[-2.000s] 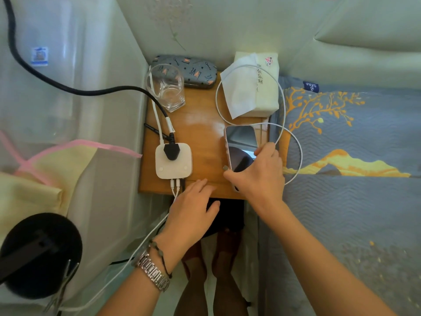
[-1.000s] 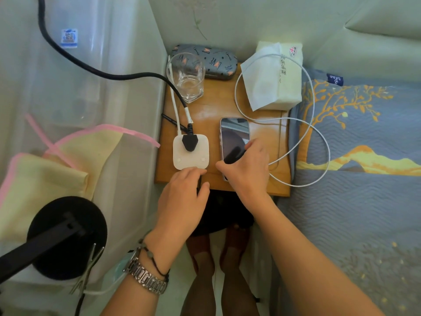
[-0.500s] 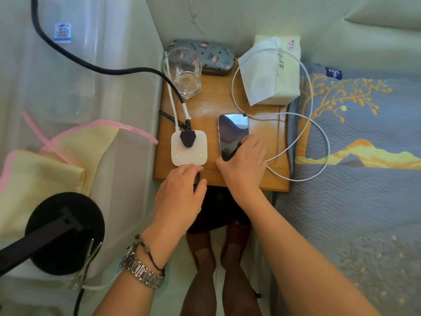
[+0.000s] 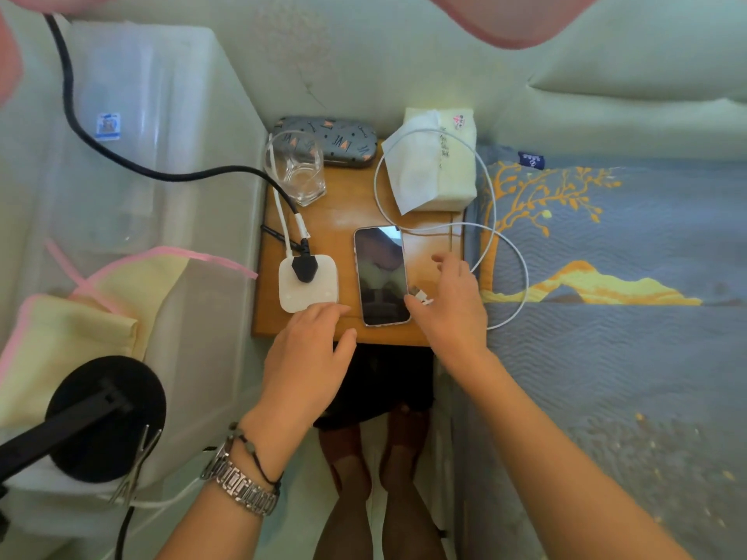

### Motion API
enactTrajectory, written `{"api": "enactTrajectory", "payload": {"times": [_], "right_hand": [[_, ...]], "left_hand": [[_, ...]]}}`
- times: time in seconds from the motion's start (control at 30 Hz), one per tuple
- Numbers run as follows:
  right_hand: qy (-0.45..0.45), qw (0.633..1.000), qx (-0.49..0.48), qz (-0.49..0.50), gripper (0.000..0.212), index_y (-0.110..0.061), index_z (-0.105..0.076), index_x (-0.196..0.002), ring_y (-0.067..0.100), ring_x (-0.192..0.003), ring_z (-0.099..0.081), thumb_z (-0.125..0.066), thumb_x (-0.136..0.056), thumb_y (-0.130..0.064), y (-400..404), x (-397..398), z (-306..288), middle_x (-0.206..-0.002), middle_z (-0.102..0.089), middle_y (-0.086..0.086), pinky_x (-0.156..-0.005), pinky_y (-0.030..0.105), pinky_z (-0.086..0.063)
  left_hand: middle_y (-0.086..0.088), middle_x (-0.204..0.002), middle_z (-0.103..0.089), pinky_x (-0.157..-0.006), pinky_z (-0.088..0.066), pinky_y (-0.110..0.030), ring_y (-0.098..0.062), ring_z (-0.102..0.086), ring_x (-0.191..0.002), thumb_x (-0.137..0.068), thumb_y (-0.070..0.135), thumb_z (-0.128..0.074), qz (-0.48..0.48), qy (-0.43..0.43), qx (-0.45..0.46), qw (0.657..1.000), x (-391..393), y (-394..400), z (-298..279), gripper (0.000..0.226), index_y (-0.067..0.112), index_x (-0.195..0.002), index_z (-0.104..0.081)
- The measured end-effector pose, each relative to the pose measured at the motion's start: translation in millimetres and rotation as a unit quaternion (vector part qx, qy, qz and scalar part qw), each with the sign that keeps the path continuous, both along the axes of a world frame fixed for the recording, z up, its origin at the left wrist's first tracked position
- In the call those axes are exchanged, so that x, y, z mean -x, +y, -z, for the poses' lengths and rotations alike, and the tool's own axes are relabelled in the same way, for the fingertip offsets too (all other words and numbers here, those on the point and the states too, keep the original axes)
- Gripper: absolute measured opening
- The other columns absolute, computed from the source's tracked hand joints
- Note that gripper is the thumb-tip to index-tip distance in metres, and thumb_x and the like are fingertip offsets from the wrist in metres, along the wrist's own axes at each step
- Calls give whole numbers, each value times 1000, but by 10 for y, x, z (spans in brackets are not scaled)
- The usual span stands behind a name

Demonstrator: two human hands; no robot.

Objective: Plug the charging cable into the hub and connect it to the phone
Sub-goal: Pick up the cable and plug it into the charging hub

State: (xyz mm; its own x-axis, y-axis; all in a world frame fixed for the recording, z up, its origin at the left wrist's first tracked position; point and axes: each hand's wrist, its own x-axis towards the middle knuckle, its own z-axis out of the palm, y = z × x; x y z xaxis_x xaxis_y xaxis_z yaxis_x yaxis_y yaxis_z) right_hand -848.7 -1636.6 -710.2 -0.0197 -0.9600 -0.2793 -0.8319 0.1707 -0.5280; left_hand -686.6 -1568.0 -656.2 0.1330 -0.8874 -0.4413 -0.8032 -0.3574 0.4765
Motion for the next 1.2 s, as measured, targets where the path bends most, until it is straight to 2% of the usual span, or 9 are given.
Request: {"api": "enactTrajectory", "payload": {"times": [0.27, 0.53, 0.67, 0.77, 0.9, 0.97, 1.03, 1.1, 1.2], "right_hand": [[16, 996, -51, -72, 45, -16, -52, -120, 25, -113, -52, -70, -79, -18, 104, 484, 219, -116, -59, 5, -86, 43, -50], [44, 993, -22, -106, 25, -12, -62, -109, 26, -106, -51, -65, -85, -17, 33, 372, 387, -109, -56, 9, -82, 42, -49], [52, 992, -9, -115, 20, -7, -65, -102, 27, -101, -50, -66, -85, -18, -20, 368, 437, -103, -55, 11, -75, 39, -47], [92, 984, 14, -150, 21, -2, -65, -100, 30, -100, -50, -63, -88, -20, -44, 360, 475, -104, -56, 14, -77, 41, -48], [159, 965, 20, -206, 27, -2, -61, -105, 32, -99, -48, -48, -97, -24, -40, 370, 519, -108, -55, 16, -84, 39, -42], [173, 963, 39, -202, 22, -3, -62, -101, 33, -97, -50, -50, -95, -21, -1, 384, 486, -106, -56, 15, -81, 39, -41], [150, 970, 71, -179, 15, -3, -62, -96, 35, -101, -53, -57, -91, -16, 50, 389, 408, -105, -60, 14, -83, 40, -38], [84, 983, 71, -146, 10, -6, -61, -95, 33, -102, -53, -59, -90, -15, 90, 388, 310, -99, -63, 11, -87, 37, -32], [-64, 995, 19, -76, 4, -12, -58, -94, 24, -89, -53, -55, -93, -15, 140, 388, 155, -87, -58, 1, -81, 37, -42]], "left_hand": [[7, -134, -51, -94, -42, -32, -13, -46, -122, -94, 34, -43, 31, -4, -11, 999, 354, -88, 210, 37, 26, -130, -49], [6, -130, -54, -92, -45, -33, -13, -49, -119, -94, 35, -45, 41, -10, -28, 999, 431, -79, 399, 36, 26, -128, -49], [6, -132, -54, -93, -45, -32, -13, -49, -121, -94, 34, -45, 30, -14, -27, 999, 425, -113, 428, 36, 27, -128, -49], [7, -133, -53, -91, -45, -31, -13, -49, -119, -94, 33, -45, 22, -11, -29, 999, 418, -148, 429, 36, 27, -129, -49], [7, -132, -53, -88, -42, -26, -11, -49, -119, -94, 33, -45, 19, -7, -22, 1000, 400, -162, 421, 35, 27, -128, -50], [8, -131, -53, -86, -39, -24, -10, -48, -119, -94, 34, -45, 15, -3, -19, 1000, 390, -156, 416, 35, 28, -128, -50], [9, -131, -53, -86, -37, -23, -9, -48, -120, -94, 34, -45, 5, 9, -17, 1000, 379, -146, 406, 34, 29, -127, -50], [11, -131, -53, -87, -41, -24, -8, -49, -118, -94, 35, -45, -15, 36, -17, 999, 378, -133, 382, 33, 30, -126, -51], [13, -126, -55, -86, -47, -28, -7, -52, -112, -93, 37, -47, -52, 84, -12, 995, 410, -114, 313, 31, 33, -122, -54]]}}
